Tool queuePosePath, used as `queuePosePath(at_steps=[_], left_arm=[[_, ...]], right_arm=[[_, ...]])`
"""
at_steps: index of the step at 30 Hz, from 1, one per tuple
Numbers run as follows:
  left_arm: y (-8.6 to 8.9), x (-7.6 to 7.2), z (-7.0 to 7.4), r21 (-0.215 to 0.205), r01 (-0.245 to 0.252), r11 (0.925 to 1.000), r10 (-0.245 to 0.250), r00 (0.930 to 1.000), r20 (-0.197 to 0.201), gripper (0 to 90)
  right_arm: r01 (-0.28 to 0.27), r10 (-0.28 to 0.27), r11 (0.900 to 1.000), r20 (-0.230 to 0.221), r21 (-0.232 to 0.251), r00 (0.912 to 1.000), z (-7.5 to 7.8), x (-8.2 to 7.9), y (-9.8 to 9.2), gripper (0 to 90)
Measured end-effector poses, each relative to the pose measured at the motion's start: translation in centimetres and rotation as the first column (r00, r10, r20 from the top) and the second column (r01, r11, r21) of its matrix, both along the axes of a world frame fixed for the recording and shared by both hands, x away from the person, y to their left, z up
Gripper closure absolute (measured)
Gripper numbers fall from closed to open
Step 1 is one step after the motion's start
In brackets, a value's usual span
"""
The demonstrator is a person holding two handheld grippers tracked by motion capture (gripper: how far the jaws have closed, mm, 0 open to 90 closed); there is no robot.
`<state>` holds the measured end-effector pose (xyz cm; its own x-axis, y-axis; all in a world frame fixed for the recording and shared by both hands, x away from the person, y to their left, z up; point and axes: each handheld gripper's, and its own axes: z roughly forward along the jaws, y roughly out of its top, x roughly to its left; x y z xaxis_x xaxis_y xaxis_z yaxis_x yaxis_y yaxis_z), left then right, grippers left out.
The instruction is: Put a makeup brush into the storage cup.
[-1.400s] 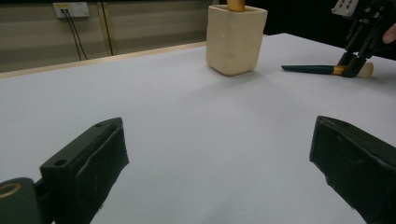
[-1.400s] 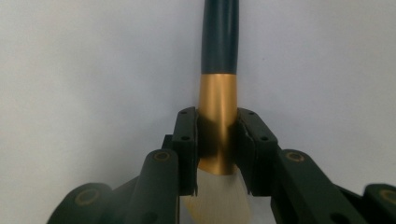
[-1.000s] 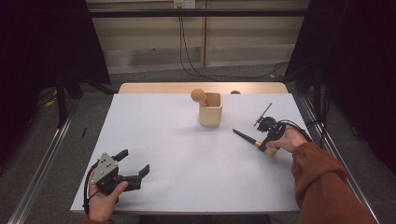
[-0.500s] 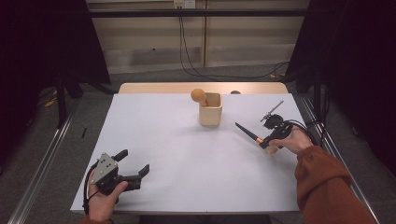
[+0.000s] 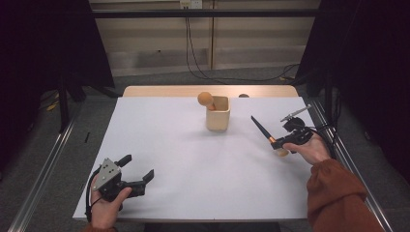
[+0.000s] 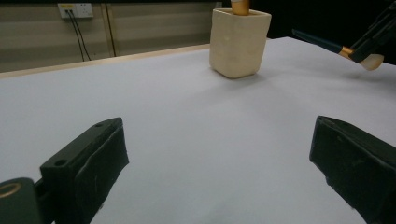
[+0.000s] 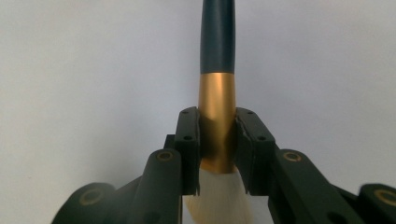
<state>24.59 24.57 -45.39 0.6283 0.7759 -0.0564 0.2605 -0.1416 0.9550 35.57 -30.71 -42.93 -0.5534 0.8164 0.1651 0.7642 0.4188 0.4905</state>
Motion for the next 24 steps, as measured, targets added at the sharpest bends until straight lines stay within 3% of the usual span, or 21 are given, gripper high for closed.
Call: queuePosePath(at_steps=[7, 14, 18, 24], left_arm=[[0.3, -0.1, 0.4, -0.012, -0.009, 0.9999, 0.009, 0.9999, 0.014, 4.1], [0.6, 0.0, 0.7, -0.021, -0.015, 0.9997, 0.015, 0.9997, 0.017, 4.0], [0.5, 0.1, 1.1, -0.040, 0.007, 0.9992, -0.007, 0.9999, 0.007, 4.1], [0.2, 0.3, 1.6, -0.031, 0.032, 0.9990, -0.031, 0.9993, 0.018, 4.1]], right_arm=[[0.033, -0.040, 0.996, 0.095, 0.082, 0.9947, 0.1, -1.0, -0.6, 72.6], [0.094, -0.125, 0.982, 0.192, 0.164, 0.9734, 0.1, -2.0, -1.2, 72.7], [0.081, -0.128, 0.976, 0.232, 0.202, 0.9643, 0.0, -2.5, -0.8, 72.6], [0.034, -0.095, 0.970, 0.247, 0.242, 0.9645, -0.1, -3.1, -0.1, 72.6]])
